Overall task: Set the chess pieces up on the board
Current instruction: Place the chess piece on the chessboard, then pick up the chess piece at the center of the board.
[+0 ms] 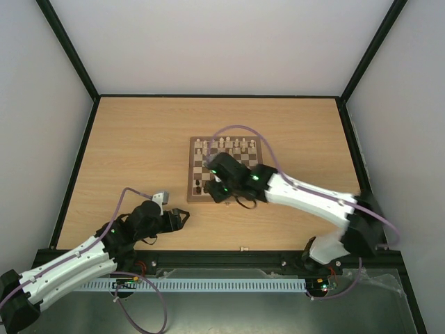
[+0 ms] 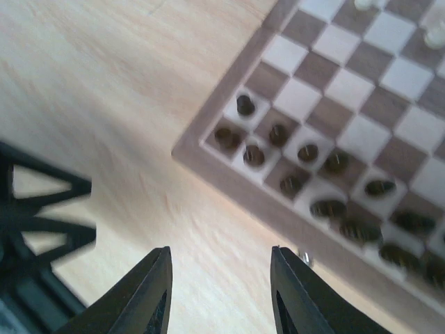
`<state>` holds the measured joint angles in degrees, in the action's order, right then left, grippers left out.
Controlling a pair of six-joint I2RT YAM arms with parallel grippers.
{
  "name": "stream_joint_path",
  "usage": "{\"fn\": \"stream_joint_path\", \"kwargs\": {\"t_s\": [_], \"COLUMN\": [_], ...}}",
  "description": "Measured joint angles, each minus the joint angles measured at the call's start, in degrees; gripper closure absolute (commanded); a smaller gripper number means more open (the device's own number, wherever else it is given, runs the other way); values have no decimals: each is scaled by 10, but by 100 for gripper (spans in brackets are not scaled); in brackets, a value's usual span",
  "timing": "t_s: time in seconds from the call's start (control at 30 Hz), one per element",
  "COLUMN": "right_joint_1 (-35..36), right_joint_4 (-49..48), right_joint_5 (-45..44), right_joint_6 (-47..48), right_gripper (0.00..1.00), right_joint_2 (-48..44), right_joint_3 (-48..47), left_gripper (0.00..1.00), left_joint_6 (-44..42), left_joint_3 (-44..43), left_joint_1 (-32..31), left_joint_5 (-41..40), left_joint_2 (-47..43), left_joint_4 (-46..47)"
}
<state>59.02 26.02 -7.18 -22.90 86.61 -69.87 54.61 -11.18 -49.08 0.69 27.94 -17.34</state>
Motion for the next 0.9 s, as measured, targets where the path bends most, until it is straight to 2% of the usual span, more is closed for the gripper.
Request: {"fn": "stream_joint_path", "kwargs": {"t_s": [0.07,0.2,0.33,0.57,0.7,0.9], "right_joint_1": [4,10,11,11,11,11], "right_joint_4": [-21,-48,-49,-49,-40,-32], "right_joint_5": [9,12,7,-5,-9,-2], "right_joint_6": [-12,-59,-115,-175,-190,-199], "right_gripper": [60,59,57,54,53,53], "right_joint_2": [-83,-191,-287,-457,-502,-542], "right_joint_3": [78,239,347,366,364,362], "left_gripper": [29,24,21,20,19,21], "left_joint_6": [0,-7,-29,-96,-153,-235], "left_joint_3": [0,0,-12,-128,-184,-192], "left_joint_1": [0,0,-14,-158,-213,-284], "left_joint_5": [2,11,28,1,-19,-35], "left_joint_2": [0,16,80,285,383,469], "left_joint_4": [1,7,30,72,120,177]}}
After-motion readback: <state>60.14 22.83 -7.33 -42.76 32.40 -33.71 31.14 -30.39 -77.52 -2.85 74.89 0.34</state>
